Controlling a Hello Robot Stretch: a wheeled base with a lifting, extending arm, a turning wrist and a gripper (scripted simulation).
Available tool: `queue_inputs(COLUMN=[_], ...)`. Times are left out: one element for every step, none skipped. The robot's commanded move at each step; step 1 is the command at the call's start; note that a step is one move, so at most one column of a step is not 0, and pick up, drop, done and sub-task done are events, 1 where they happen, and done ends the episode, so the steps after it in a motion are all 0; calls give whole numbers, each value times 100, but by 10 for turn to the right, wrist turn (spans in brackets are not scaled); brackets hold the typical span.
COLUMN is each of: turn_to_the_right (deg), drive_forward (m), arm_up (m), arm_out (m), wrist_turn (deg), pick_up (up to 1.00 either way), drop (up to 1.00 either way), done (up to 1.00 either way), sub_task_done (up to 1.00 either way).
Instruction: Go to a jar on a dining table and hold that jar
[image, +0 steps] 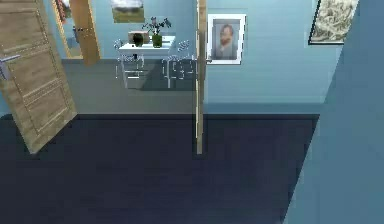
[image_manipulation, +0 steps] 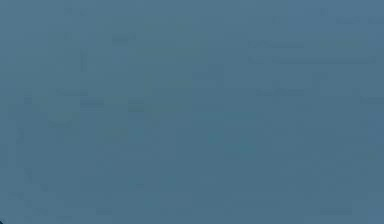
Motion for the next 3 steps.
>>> queue_inputs(turn_to_the_right=[-150,0,-30], drive_forward=[0,100,0], arm_up=[0,0,0], arm_out=[0,0,0], wrist_turn=[0,0,0], pick_up=[0,0,0], drop=[0,0,0], done=[0,0,0], sub_task_done=[0,0,0])
